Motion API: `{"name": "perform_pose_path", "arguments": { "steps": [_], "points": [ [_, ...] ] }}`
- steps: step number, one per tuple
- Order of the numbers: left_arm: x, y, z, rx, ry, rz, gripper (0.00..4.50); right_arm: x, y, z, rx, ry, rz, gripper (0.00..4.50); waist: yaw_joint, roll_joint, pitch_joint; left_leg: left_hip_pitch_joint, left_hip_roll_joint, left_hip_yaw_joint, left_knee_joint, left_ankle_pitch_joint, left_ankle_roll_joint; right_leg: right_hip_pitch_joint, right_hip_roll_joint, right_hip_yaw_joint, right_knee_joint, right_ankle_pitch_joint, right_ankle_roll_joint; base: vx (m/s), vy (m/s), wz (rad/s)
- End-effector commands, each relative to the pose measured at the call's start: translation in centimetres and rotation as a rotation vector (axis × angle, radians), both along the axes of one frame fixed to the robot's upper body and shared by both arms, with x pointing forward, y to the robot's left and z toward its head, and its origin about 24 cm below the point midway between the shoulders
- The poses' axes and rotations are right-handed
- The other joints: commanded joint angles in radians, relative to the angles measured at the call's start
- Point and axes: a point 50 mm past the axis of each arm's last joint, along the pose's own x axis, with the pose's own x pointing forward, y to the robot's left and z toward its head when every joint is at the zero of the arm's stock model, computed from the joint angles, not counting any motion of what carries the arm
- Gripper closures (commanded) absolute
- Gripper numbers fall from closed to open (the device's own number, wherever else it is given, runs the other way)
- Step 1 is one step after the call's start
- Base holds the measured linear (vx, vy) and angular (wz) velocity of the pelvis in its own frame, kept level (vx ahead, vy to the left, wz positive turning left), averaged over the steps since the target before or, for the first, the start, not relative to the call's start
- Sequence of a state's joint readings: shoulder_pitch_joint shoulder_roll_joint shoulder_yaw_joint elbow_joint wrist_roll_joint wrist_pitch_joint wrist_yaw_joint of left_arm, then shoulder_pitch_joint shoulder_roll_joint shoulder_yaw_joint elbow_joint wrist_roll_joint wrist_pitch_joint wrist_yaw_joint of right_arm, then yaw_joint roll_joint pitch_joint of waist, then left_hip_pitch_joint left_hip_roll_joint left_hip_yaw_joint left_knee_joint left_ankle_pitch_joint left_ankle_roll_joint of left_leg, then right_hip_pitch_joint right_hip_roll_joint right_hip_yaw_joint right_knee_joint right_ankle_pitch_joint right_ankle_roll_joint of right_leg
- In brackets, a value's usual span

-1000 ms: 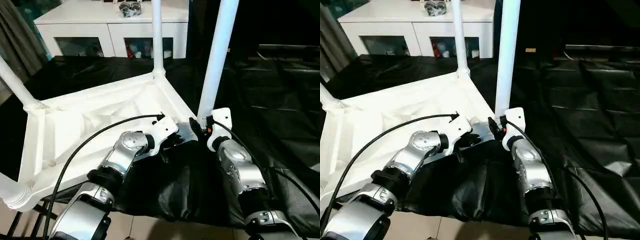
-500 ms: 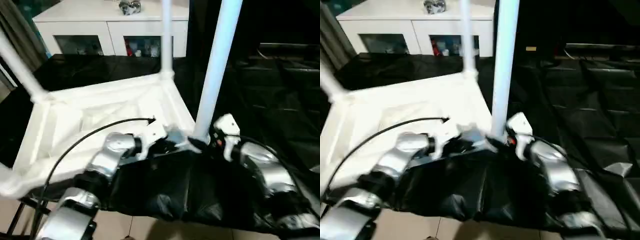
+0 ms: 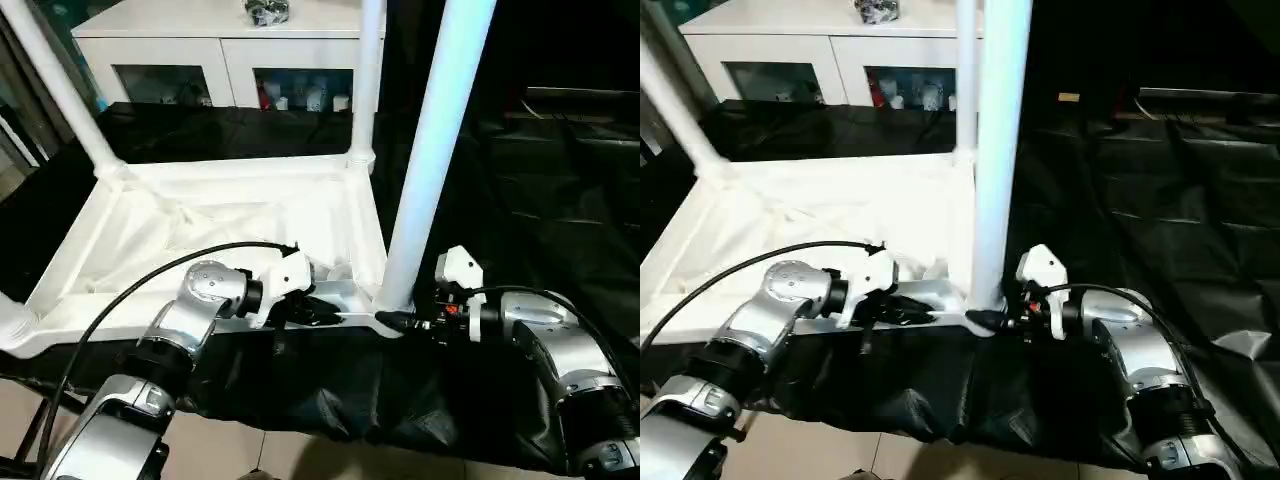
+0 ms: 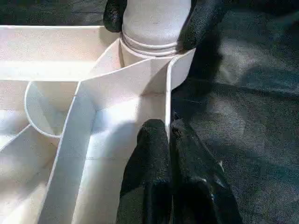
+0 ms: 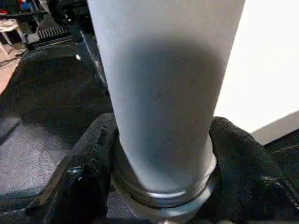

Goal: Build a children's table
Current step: Rotate leg to tighten

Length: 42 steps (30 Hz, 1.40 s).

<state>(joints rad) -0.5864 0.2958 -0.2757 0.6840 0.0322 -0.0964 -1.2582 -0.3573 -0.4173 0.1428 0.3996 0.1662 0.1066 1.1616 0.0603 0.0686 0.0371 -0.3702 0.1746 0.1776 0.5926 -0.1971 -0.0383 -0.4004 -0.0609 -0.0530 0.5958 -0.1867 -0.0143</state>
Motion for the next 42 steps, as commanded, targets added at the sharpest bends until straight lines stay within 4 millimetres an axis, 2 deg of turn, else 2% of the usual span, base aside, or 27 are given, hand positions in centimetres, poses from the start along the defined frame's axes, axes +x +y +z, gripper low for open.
{"name": "perform_pose_path", "arguments": {
  "steps": [1, 4, 9, 11, 13, 15, 17, 18, 20, 21, 23, 25, 26, 28, 30, 32, 34, 35, 36, 37, 38, 42],
  "points": [
    [0.1, -0.1, -0.1, 0.004, -0.006, 0.019, 4.5, -0.8, 2.3, 0.2, 0.047, 0.012, 0.14, 1.82, 0.005, -0.024, -0.056, 0.004, 0.057, -0.015, -0.062, -0.134, 0.103, 0.054, -0.085, 0.041, -0.066, -0.169, -0.242, 0.0, 0.0, 0.0],
    [0.0, -0.4, -0.2, -0.002, -0.008, 0.026, 4.5, -0.9, 2.4, 0.1, 0.055, 0.014, 0.126, 1.82, 0.005, -0.024, -0.057, 0.003, 0.057, -0.015, -0.06, -0.121, 0.108, 0.054, -0.085, 0.041, -0.063, -0.143, -0.245, 0.0, 0.0, 0.0],
    [0.4, -1.2, -0.5, -0.006, -0.036, 0.102, 4.5, -0.8, 2.5, -0.5, 0.074, 0.01, 0.018, 1.82, 0.006, -0.025, -0.055, 0.004, 0.057, -0.015, -0.061, -0.126, 0.107, 0.052, -0.085, 0.042, -0.067, -0.164, -0.238, 0.0, 0.0, 0.0],
    [0.8, -2.3, -0.5, -0.025, -0.055, 0.172, 4.5, 0.1, 2.6, -1.2, 0.055, -0.021, -0.145, 1.82, 0.002, -0.026, -0.052, 0.006, 0.056, -0.015, -0.065, -0.155, 0.091, 0.05, -0.085, 0.041, -0.074, -0.222, -0.227, 0.0, 0.0, 0.0],
    [1.3, -3.8, -0.5, -0.041, -0.083, 0.24, 4.5, 1.1, 2.9, -2.0, 0.027, -0.038, -0.33, 1.82, -0.01, -0.024, -0.047, 0.009, 0.053, -0.018, -0.071, -0.196, 0.052, 0.046, -0.086, 0.042, -0.085, -0.319, -0.204, 0.0, 0.0, 0.0],
    [1.4, -4.9, -0.4, -0.05, -0.094, 0.265, 4.5, 1.6, 3.2, -2.4, 0.016, -0.045, -0.426, 1.84, -0.022, -0.026, -0.047, 0.011, 0.051, -0.024, -0.076, -0.223, 0.028, 0.048, -0.085, 0.04, -0.089, -0.366, -0.183, 0.0, 0.0, 0.0],
    [1.5, -6.0, -0.4, -0.053, -0.111, 0.292, 4.5, 2.1, 3.8, -2.6, 0.011, -0.048, -0.506, 1.84, -0.025, -0.022, -0.047, 0.012, 0.052, -0.022, -0.075, -0.228, 0.031, 0.045, -0.084, 0.043, -0.091, -0.349, -0.185, 0.0, 0.0, 0.0],
    [1.6, -7.3, -0.3, -0.062, -0.117, 0.317, 4.5, 2.6, 4.4, -2.8, 0.009, -0.048, -0.608, 1.84, -0.027, -0.02, -0.047, 0.015, 0.049, -0.021, -0.073, -0.236, 0.035, 0.044, -0.084, 0.044, -0.092, -0.342, -0.188, 0.0, 0.0, 0.0],
    [1.6, -8.0, -0.3, -0.068, -0.118, 0.332, 4.5, 3.0, 4.9, -2.9, 0.014, -0.049, -0.67, 1.84, -0.029, -0.022, -0.047, 0.011, 0.047, -0.022, -0.075, -0.227, 0.032, 0.045, -0.085, 0.044, -0.091, -0.34, -0.186, 0.0, 0.0, 0.0],
    [1.5, -8.5, -0.3, -0.072, -0.118, 0.339, 4.5, 3.2, 5.2, -2.8, 0.016, -0.049, -0.715, 1.84, -0.027, -0.011, -0.049, 0.011, 0.047, -0.023, -0.073, -0.216, 0.035, 0.046, -0.086, 0.045, -0.09, -0.321, -0.185, 0.0, 0.0, 0.0],
    [1.4, -9.1, -0.2, -0.067, -0.132, 0.333, 4.5, 3.6, 5.7, -2.8, 0.002, -0.055, -0.767, 1.84, -0.03, -0.017, -0.051, 0.009, 0.048, -0.022, -0.073, -0.21, 0.042, 0.049, -0.084, 0.045, -0.088, -0.289, -0.191, 0.0, 0.0, 0.0],
    [1.2, -10.2, -0.2, -0.059, -0.159, 0.32, 4.5, 4.2, 7.1, -2.4, 0.022, -0.074, -0.824, 1.84, -0.031, -0.011, -0.054, 0.006, 0.046, -0.023, -0.072, -0.187, 0.047, 0.049, -0.084, 0.043, -0.084, -0.247, -0.199, 0.0, 0.0, 0.0],
    [1.1, -10.4, -0.2, -0.06, -0.165, 0.315, 4.5, 4.2, 7.4, -2.2, 0.039, -0.082, -0.83, 1.84, -0.032, -0.012, -0.055, 0.008, 0.046, -0.021, -0.07, -0.187, 0.047, 0.048, -0.085, 0.044, -0.084, -0.241, -0.201, 0.0, 0.0, 0.0],
    [1.0, -10.4, -0.3, -0.063, -0.164, 0.318, 4.5, 4.3, 7.6, -2.1, 0.053, -0.092, -0.832, 1.84, -0.03, -0.013, -0.056, 0.008, 0.047, -0.02, -0.069, -0.182, 0.057, 0.05, -0.085, 0.045, -0.083, -0.216, -0.207, 0.0, 0.0, 0.0],
    [1.0, -10.2, -0.3, -0.068, -0.162, 0.315, 4.5, 4.2, 7.4, -2.1, 0.065, -0.087, -0.828, 1.28, -0.028, -0.017, -0.055, 0.005, 0.047, -0.02, -0.07, -0.177, 0.067, 0.053, -0.086, 0.044, -0.081, -0.206, -0.211, 0.0, 0.0, 0.0],
    [1.0, -10.0, -0.4, -0.072, -0.16, 0.312, 4.5, 4.1, 7.2, -2.1, 0.08, -0.076, -0.822, 1.28, -0.028, -0.016, -0.053, 0.005, 0.048, -0.02, -0.071, -0.186, 0.071, 0.052, -0.085, 0.044, -0.083, -0.221, -0.209, 0.0, 0.0, 0.0],
    [0.9, -9.4, -0.2, -0.098, -0.167, 0.288, 4.5, 4.0, 6.0, -2.3, 0.062, -0.098, -0.799, 0.95, -0.027, -0.022, -0.054, 0.005, 0.049, -0.02, -0.071, -0.188, 0.074, 0.053, -0.086, 0.044, -0.083, -0.236, -0.203, 0.0, 0.0, 0.0],
    [0.9, -9.3, -0.2, -0.1, -0.166, 0.283, 4.5, 3.9, 5.7, -2.3, 0.058, -0.104, -0.795, 0.86, -0.026, -0.02, -0.054, 0.004, 0.049, -0.021, -0.07, -0.183, 0.075, 0.053, -0.087, 0.044, -0.082, -0.23, -0.205, 0.0, 0.0, 0.0],
    [0.7, -8.4, -0.3, -0.103, -0.147, 0.257, 4.5, 4.0, 4.3, -2.2, 0.04, -0.139, -0.784, 0.77, -0.025, -0.02, -0.057, 0.004, 0.05, -0.02, -0.068, -0.169, 0.081, 0.055, -0.088, 0.045, -0.079, -0.206, -0.21, 0.0, 0.0, 0.0],
    [0.7, -8.3, -0.3, -0.102, -0.147, 0.255, 4.5, 4.0, 4.2, -2.2, 0.04, -0.141, -0.782, 0.68, -0.023, -0.021, -0.057, 0.001, 0.05, -0.018, -0.066, -0.15, 0.091, 0.055, -0.088, 0.045, -0.076, -0.175, -0.219, 0.0, 0.0, 0.0],
    [0.6, -7.9, -0.4, -0.095, -0.142, 0.243, 4.5, 4.0, 3.7, -2.0, 0.036, -0.158, -0.763, 0.59, -0.02, -0.019, -0.058, 0.005, 0.051, -0.017, -0.064, -0.144, 0.099, 0.051, -0.088, 0.047, -0.076, -0.155, -0.23, 0.0, 0.0, 0.0],
    [0.4, -6.5, -0.6, -0.072, -0.133, 0.193, 4.5, 3.9, 2.3, -1.3, 0.007, -0.2, -0.633, 0.59, -0.014, -0.019, -0.056, 0.003, 0.051, -0.016, -0.064, -0.157, 0.104, 0.055, -0.086, 0.043, -0.074, -0.157, -0.233, 0.0, 0.0, 0.0]
  ]
}}
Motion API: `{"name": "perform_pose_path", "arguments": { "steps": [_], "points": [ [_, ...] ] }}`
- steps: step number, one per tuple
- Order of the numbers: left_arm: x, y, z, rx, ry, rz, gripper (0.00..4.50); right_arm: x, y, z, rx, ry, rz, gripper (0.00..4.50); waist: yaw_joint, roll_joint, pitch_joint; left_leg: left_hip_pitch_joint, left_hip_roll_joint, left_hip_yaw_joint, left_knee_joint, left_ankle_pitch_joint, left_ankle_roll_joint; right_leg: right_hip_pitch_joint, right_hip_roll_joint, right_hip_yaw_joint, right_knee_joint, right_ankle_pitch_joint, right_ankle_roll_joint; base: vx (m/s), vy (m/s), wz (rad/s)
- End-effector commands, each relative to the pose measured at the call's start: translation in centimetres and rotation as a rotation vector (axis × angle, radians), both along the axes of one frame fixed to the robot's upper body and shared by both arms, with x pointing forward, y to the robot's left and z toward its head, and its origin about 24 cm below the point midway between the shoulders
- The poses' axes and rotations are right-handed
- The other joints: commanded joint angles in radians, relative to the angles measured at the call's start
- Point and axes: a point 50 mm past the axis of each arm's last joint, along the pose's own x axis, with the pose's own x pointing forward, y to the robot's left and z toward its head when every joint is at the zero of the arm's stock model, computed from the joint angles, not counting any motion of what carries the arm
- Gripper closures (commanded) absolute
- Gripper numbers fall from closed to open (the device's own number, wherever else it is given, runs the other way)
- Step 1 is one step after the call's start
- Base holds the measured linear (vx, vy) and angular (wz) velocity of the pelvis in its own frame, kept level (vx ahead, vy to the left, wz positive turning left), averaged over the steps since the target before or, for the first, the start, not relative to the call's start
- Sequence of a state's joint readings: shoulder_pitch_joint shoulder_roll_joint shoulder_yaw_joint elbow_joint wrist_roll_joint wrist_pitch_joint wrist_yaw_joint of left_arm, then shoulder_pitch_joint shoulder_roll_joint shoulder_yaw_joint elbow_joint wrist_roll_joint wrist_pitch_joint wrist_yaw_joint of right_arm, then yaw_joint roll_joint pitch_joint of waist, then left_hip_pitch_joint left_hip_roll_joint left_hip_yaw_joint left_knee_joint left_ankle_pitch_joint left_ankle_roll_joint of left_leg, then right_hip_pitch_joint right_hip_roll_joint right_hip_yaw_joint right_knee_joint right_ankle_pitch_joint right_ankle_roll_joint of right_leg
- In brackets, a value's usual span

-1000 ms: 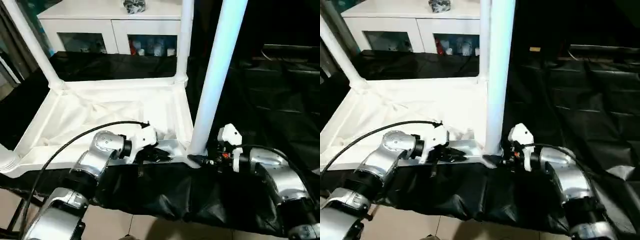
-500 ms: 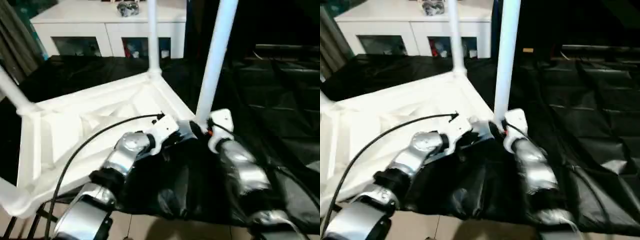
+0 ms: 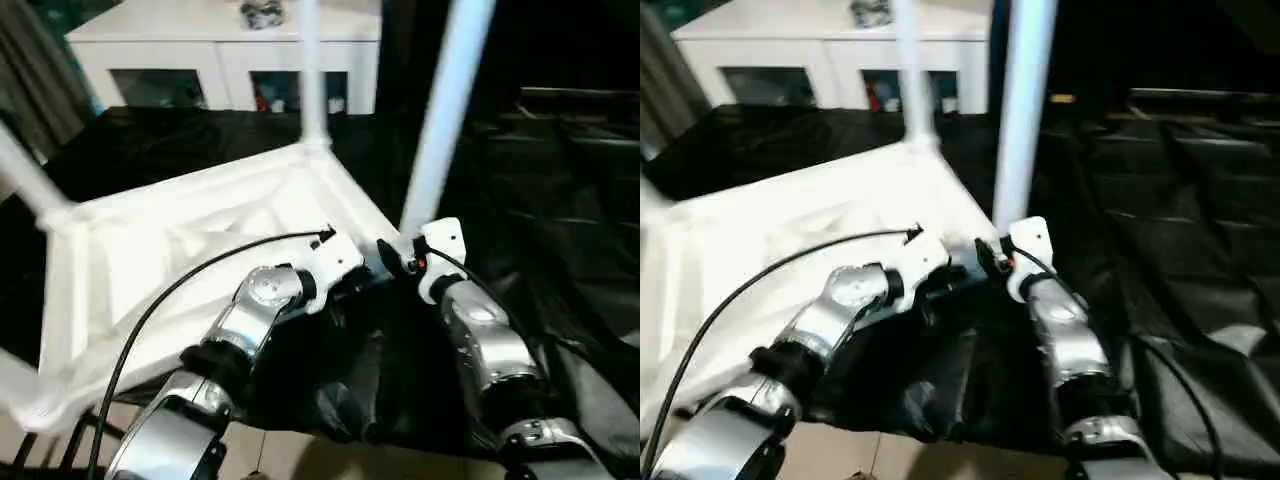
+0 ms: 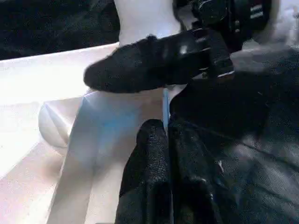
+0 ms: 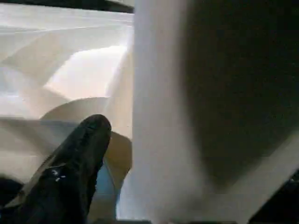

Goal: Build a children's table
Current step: Rotate leg to tighten

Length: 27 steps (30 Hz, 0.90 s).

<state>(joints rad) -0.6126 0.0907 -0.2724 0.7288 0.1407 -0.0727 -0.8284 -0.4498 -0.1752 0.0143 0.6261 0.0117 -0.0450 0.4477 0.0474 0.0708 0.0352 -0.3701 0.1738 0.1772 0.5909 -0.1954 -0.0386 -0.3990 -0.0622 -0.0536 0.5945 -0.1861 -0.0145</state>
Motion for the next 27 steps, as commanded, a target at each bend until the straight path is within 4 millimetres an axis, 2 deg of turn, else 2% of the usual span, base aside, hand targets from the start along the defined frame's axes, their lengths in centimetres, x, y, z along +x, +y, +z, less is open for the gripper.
{"name": "perform_pose_path", "arguments": {
  "steps": [1, 4, 5, 9, 10, 11, 12, 14, 15, 18, 19, 21, 27],
  "points": [
    [-0.8, -0.4, -0.2, -0.007, 0.012, -0.097, 4.5, -0.3, 0.3, 0.2, -0.006, 0.002, 0.098, 0.59, -0.002, -0.021, -0.053, 0.003, 0.053, -0.016, -0.064, -0.166, 0.104, 0.054, -0.085, 0.044, -0.073, -0.169, -0.231, 0.0, 0.0, 0.0],
    [-0.9, 0.7, -0.2, 0.011, 0.022, -0.128, 4.5, -0.8, -0.2, 0.7, -0.023, 0.015, 0.27, 0.59, -0.001, -0.023, -0.052, 0.003, 0.055, -0.016, -0.064, -0.178, 0.106, 0.055, -0.083, 0.043, -0.074, -0.18, -0.228, 0.0, 0.0, 0.0],
    [-0.8, 1.1, -0.2, 0.02, 0.026, -0.137, 4.5, -1.3, -0.3, 0.8, -0.033, 0.031, 0.348, 0.59, -0.001, -0.027, -0.052, 0.002, 0.054, -0.015, -0.063, -0.176, 0.109, 0.056, -0.082, 0.042, -0.073, -0.178, -0.229, 0.0, 0.0, 0.0],
    [-1.0, 2.5, 0.0, 0.027, 0.044, -0.19, 4.5, -2.6, -0.6, 0.9, -0.013, 0.08, 0.547, 0.59, 0.006, -0.025, -0.054, 0.001, 0.057, -0.015, -0.06, -0.151, 0.123, 0.056, -0.083, 0.041, -0.068, -0.156, -0.236, 0.0, 0.0, 0.0],
    [-1.0, 2.5, 0.0, 0.027, 0.044, -0.19, 4.5, -2.6, -0.6, 0.9, -0.013, 0.08, 0.547, 0.59, 0.009, -0.024, -0.055, 0.001, 0.059, -0.014, -0.059, -0.145, 0.13, 0.055, -0.084, 0.041, -0.065, -0.139, -0.243, 0.0, 0.0, 0.0],
    [-1.1, 3.2, 0.2, 0.028, 0.057, -0.218, 4.5, -2.9, -0.8, 1.1, -0.007, 0.088, 0.607, 0.84, 0.009, -0.03, -0.055, -0.001, 0.059, -0.014, -0.059, -0.138, 0.133, 0.056, -0.083, 0.04, -0.064, -0.131, -0.245, 0.0, 0.0, 0.0],
    [-1.2, 3.5, 0.2, 0.028, 0.065, -0.229, 4.5, -3.0, -0.8, 1.2, -0.005, 0.087, 0.624, 0.91, 0.013, -0.026, -0.056, 0.0, 0.061, -0.015, -0.058, -0.135, 0.136, 0.055, -0.085, 0.04, -0.062, -0.125, -0.248, 0.0, 0.0, 0.0],
    [-1.2, 3.7, 0.3, 0.028, 0.071, -0.238, 4.5, -3.1, -0.8, 1.2, -0.002, 0.088, 0.638, 0.91, 0.012, -0.024, -0.056, 0.001, 0.061, -0.014, -0.059, -0.132, 0.133, 0.052, -0.084, 0.039, -0.062, -0.122, -0.255, 0.0, 0.0, 0.0],
    [-1.4, 4.6, 0.2, 0.047, 0.091, -0.271, 4.5, -3.5, -0.8, 1.3, 0.022, 0.125, 0.711, 1.1, 0.012, -0.026, -0.056, 0.002, 0.059, -0.013, -0.058, -0.136, 0.132, 0.052, -0.083, 0.039, -0.063, -0.124, -0.259, 0.0, 0.0, 0.0],
    [-1.4, 4.9, 0.2, 0.054, 0.1, -0.282, 4.5, -3.8, -0.7, 1.2, 0.034, 0.149, 0.747, 1.38, 0.014, -0.025, -0.053, 0.004, 0.062, -0.014, -0.061, -0.148, 0.125, 0.051, -0.082, 0.039, -0.064, -0.148, -0.254, 0.0, 0.0, 0.0],
    [-1.5, 5.0, 0.2, 0.056, 0.103, -0.283, 4.5, -3.9, -0.7, 1.2, 0.036, 0.158, 0.762, 1.38, 0.016, -0.03, -0.053, 0.004, 0.062, -0.014, -0.062, -0.147, 0.122, 0.053, -0.084, 0.039, -0.063, -0.151, -0.253, 0.0, 0.0, 0.0],
    [-1.6, 5.3, 0.1, 0.063, 0.117, -0.298, 4.5, -4.3, -0.7, 1.1, 0.039, 0.186, 0.798, 1.61, 0.017, -0.028, -0.053, 0.004, 0.063, -0.014, -0.062, -0.148, 0.117, 0.051, -0.085, 0.04, -0.065, -0.161, -0.251, 0.0, 0.0, 0.0],
    [-1.8, 5.8, 0.0, 0.074, 0.141, -0.314, 4.5, -4.9, -0.7, 0.9, 0.053, 0.222, 0.834, 2.17, 0.018, -0.028, -0.055, 0.003, 0.06, -0.014, -0.061, -0.133, 0.111, 0.053, -0.084, 0.039, -0.061, -0.133, -0.254, 0.0, 0.0, 0.0]
  ]
}}
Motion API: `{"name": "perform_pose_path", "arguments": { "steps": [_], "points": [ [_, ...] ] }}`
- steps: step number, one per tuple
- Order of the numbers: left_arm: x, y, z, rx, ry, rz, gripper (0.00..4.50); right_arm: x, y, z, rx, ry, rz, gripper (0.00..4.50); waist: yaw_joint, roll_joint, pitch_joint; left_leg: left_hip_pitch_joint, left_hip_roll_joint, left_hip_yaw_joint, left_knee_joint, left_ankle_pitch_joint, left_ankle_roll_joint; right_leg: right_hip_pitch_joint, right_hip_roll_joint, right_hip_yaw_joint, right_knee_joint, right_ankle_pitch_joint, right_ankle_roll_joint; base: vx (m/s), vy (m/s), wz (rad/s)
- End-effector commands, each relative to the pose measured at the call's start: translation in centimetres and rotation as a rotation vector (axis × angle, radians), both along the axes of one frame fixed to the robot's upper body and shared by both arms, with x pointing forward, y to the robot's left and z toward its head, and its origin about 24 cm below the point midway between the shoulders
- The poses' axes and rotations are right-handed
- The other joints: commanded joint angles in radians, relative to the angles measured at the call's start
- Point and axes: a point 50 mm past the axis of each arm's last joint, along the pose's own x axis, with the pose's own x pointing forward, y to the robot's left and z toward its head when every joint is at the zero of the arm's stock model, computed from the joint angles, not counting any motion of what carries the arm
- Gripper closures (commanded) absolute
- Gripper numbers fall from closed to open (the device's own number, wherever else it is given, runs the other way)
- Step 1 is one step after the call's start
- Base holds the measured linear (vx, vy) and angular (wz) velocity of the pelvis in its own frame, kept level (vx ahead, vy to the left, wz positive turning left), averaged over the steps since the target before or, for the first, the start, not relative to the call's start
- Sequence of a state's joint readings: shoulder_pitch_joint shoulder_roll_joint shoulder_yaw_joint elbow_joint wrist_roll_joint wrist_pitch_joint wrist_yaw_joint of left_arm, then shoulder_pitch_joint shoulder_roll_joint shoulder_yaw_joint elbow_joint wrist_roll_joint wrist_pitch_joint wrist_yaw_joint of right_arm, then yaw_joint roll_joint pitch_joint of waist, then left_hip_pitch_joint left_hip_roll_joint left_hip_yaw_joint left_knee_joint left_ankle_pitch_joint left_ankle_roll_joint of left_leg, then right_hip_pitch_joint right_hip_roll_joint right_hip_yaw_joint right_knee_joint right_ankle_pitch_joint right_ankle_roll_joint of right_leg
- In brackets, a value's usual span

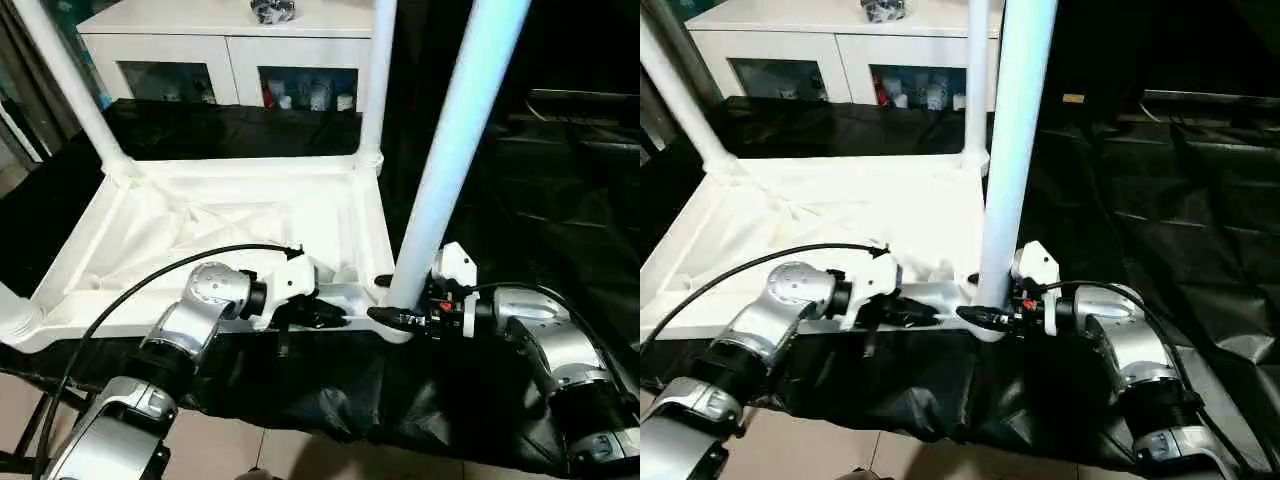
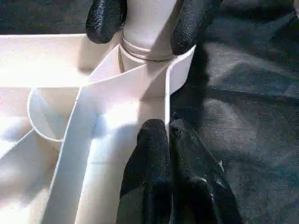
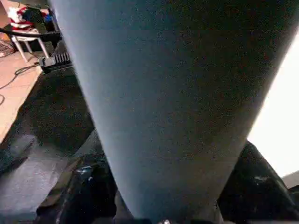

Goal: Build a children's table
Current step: Rotate leg to tighten

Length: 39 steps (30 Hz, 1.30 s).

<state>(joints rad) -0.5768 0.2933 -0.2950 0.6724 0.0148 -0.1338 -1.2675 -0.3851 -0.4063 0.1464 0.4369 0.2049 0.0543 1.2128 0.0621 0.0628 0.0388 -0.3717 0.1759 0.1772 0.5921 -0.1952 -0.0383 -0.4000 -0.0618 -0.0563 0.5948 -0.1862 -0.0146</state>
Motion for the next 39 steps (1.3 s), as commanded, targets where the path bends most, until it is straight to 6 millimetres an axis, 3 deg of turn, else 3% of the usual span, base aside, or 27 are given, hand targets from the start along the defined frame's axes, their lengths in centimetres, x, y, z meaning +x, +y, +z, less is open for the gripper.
{"name": "perform_pose_path", "arguments": {
  "steps": [1, 11, 14, 16, 19, 21, 29, 30, 31, 33, 39],
  "points": [
    [-0.2, 0.5, -0.4, 0.034, 0.019, 0.002, 4.5, -1.1, 0.7, -0.9, 0.001, 0.066, 0.079, 2.23, 0.005, -0.02, -0.058, 0.005, 0.059, -0.015, -0.062, -0.136, 0.11, 0.053, -0.085, 0.042, -0.062, -0.139, -0.253, 0.0, 0.0, 0.0],
    [0.3, -0.2, -0.4, 0.003, -0.01, 0.075, 4.5, -1.6, 1.5, -1.9, -0.004, 0.084, -0.001, 2.48, 0.008, -0.019, -0.056, 0.007, 0.059, -0.014, -0.064, -0.147, 0.097, 0.051, -0.085, 0.043, -0.065, -0.169, -0.242, 0.0, 0.0, 0.0],
    [0.7, -1.0, -0.5, 0.002, -0.038, 0.14, 4.5, -1.2, 2.2, -2.5, 0.007, 0.068, -0.121, 2.49, 0.004, -0.024, -0.049, 0.009, 0.057, -0.015, -0.07, -0.194, 0.071, 0.048, -0.085, 0.045, -0.077, -0.263, -0.218, 0.0, 0.0, 0.0],
    [1.3, -2.4, -0.4, -0.021, -0.071, 0.24, 4.5, -0.3, 3.2, -3.2, 0.027, 0.064, -0.326, 2.51, -0.008, -0.022, -0.042, 0.017, 0.055, -0.02, -0.079, -0.253, 0.032, 0.043, -0.087, 0.044, -0.091, -0.406, -0.182, 0.0, 0.0, 0.0],
    [1.6, -3.9, -0.3, -0.047, -0.092, 0.296, 4.5, 0.5, 4.1, -3.5, 0.06, 0.078, -0.477, 2.51, -0.023, -0.022, -0.034, 0.024, 0.051, -0.029, -0.086, -0.343, -0.003, 0.039, -0.089, 0.042, -0.106, -0.546, -0.135, 0.0, 0.0, 0.0],
    [1.6, -5.3, -0.2, -0.069, -0.088, 0.319, 4.5, 1.3, 5.0, -3.5, 0.118, 0.105, -0.602, 2.51, -0.035, -0.023, -0.035, 0.029, 0.049, -0.033, -0.087, -0.379, -0.014, 0.035, -0.089, 0.041, -0.112, -0.574, -0.12, 0.0, 0.0, 0.0],
    [1.6, -8.6, 0.3, -0.1, -0.122, 0.355, 4.5, 2.8, 8.1, -2.3, 0.151, 0.074, -0.717, 2.51, -0.039, -0.023, -0.04, 0.023, 0.05, -0.028, -0.088, -0.331, 0.0, 0.039, -0.088, 0.048, -0.104, -0.435, -0.156, 0.0, 0.0, 0.0],
    [1.5, -8.7, 0.3, -0.097, -0.128, 0.338, 4.5, 2.9, 8.3, -2.0, 0.155, 0.062, -0.702, 2.16, -0.037, -0.022, -0.041, 0.022, 0.051, -0.028, -0.088, -0.319, 0.005, 0.041, -0.088, 0.049, -0.101, -0.4, -0.164, 0.0, 0.0, 0.0],
    [1.5, -8.6, 0.3, -0.095, -0.128, 0.334, 4.5, 2.9, 8.2, -2.0, 0.153, 0.058, -0.692, 2.16, -0.039, -0.012, -0.041, 0.022, 0.051, -0.025, -0.087, -0.322, 0.006, 0.042, -0.085, 0.049, -0.102, -0.361, -0.172, 0.0, 0.0, 0.0],
    [1.4, -8.3, 0.2, -0.096, -0.131, 0.32, 4.5, 2.8, 7.8, -2.0, 0.143, 0.054, -0.679, 1.79, -0.036, -0.019, -0.045, 0.018, 0.05, -0.024, -0.086, -0.299, 0.018, 0.049, -0.086, 0.05, -0.093, -0.305, -0.19, 0.0, 0.0, 0.0],
    [1.1, -6.6, -0.1, -0.097, -0.109, 0.291, 4.5, 2.6, 5.5, -2.3, 0.076, 0.012, -0.634, 1.36, -0.033, -0.017, -0.043, 0.015, 0.051, -0.024, -0.085, -0.273, 0.038, 0.051, -0.09, 0.049, -0.095, -0.343, -0.189, 0.0, 0.0, 0.0]
  ]
}}
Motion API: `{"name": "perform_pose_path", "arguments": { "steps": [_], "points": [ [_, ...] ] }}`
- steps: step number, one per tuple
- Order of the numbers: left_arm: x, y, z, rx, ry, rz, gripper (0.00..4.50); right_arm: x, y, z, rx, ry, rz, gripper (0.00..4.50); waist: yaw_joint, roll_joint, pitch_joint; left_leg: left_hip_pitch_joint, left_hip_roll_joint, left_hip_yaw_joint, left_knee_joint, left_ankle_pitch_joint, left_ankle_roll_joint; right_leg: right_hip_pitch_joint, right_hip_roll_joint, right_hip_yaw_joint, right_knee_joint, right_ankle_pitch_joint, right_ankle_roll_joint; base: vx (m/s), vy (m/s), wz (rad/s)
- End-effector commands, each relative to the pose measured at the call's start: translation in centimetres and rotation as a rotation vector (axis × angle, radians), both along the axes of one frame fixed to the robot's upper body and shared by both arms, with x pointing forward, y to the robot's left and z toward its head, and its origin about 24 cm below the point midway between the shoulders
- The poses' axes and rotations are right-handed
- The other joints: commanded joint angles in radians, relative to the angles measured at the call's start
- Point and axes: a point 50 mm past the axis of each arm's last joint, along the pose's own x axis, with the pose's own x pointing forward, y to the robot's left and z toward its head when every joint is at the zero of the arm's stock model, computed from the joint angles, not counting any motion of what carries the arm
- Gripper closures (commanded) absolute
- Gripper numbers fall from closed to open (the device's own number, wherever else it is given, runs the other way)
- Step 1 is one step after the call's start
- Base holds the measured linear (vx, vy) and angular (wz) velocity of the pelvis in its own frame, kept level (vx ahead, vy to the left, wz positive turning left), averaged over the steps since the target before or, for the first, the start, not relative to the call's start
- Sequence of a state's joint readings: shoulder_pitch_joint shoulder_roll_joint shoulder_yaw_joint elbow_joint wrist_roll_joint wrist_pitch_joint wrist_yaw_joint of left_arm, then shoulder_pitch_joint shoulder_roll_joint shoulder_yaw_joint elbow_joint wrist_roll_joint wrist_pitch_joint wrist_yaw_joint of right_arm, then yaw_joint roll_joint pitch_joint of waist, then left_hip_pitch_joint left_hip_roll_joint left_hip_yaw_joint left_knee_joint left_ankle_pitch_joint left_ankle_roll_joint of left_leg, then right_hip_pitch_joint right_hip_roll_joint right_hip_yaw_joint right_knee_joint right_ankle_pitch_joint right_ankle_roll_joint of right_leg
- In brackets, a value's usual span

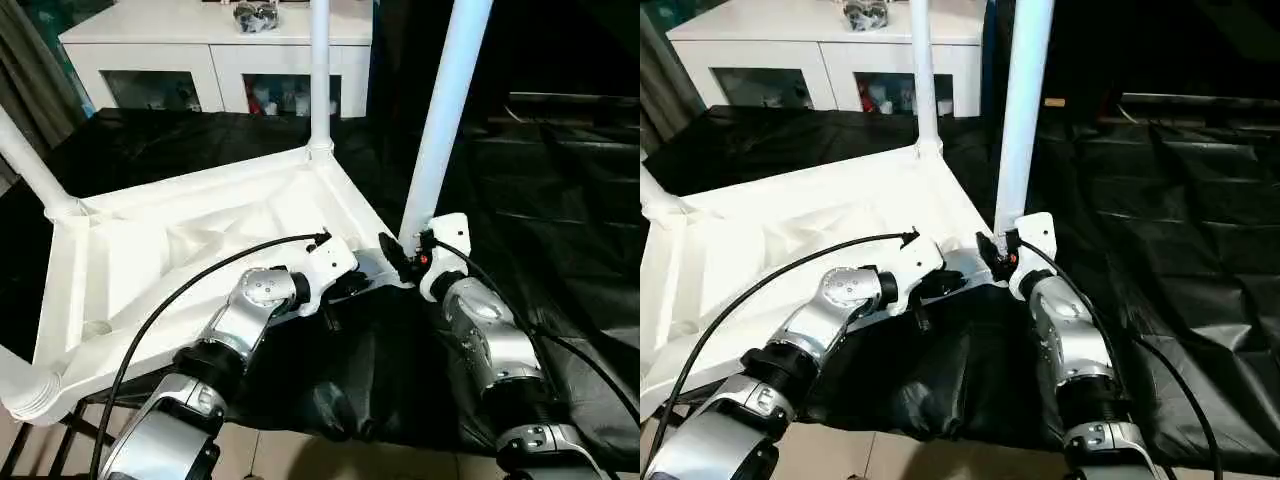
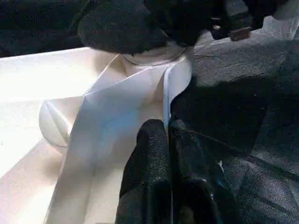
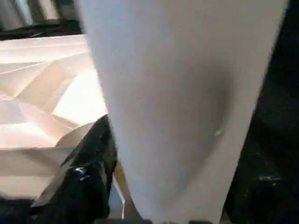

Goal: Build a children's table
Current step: Rotate leg to tighten

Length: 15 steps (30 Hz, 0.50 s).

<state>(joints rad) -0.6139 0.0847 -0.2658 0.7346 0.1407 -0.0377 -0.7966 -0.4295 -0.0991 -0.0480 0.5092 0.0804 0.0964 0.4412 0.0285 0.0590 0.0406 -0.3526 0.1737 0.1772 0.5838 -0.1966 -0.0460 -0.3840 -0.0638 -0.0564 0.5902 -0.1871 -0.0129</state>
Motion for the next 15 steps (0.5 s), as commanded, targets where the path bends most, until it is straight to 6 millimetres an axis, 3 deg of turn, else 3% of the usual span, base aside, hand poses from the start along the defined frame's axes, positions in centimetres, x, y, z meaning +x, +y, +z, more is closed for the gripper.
{"name": "perform_pose_path", "arguments": {
  "steps": [1, 6, 11, 12, 15],
  "points": [
    [-0.7, -0.7, 0.6, -0.054, -0.014, -0.091, 4.5, -1.2, 2.1, -1.2, -0.011, 0.058, 0.212, 1.36, 0.002, -0.015, -0.046, -0.005, 0.053, -0.024, -0.076, -0.264, 0.049, 0.038, -0.088, 0.049, -0.089, -0.335, -0.192, 0.0, 0.0, 0.0],
    [-0.9, 1.3, 0.5, -0.036, 0.009, -0.142, 4.5, -2.0, -0.1, -0.8, -0.048, 0.062, 0.402, 1.36, 0.008, -0.011, -0.048, -0.006, 0.055, -0.019, -0.071, -0.224, 0.079, 0.04, -0.086, 0.049, -0.083, -0.256, -0.221, 0.0, 0.0, 0.0],
    [-1.0, 2.7, 0.5, -0.015, 0.031, -0.181, 4.5, -2.8, -0.9, -0.4, -0.064, 0.073, 0.549, 1.36, 0.015, -0.014, -0.05, -0.008, 0.06, -0.017, -0.069, -0.189, 0.091, 0.043, -0.085, 0.043, -0.074, -0.207, -0.242, 0.0, 0.0, 0.0],
    [-1.1, 3.5, 0.4, -0.003, 0.05, -0.203, 4.5, -3.2, -1.1, -0.2, -0.057, 0.088, 0.623, 1.61, 0.017, -0.016, -0.052, -0.007, 0.061, -0.017, -0.067, -0.181, 0.096, 0.044, -0.085, 0.043, -0.072, -0.197, -0.245, 0.0, 0.0, 0.0],
    [-1.3, 4.4, 0.4, 0.011, 0.073, -0.23, 4.5, -3.8, -1.3, 0.0, -0.051, 0.107, 0.717, 1.69, 0.021, -0.017, -0.053, -0.01, 0.061, -0.016, -0.065, -0.161, 0.108, 0.045, -0.085, 0.042, -0.065, -0.165, -0.255, 0.0, 0.0, 0.0]
  ]
}}
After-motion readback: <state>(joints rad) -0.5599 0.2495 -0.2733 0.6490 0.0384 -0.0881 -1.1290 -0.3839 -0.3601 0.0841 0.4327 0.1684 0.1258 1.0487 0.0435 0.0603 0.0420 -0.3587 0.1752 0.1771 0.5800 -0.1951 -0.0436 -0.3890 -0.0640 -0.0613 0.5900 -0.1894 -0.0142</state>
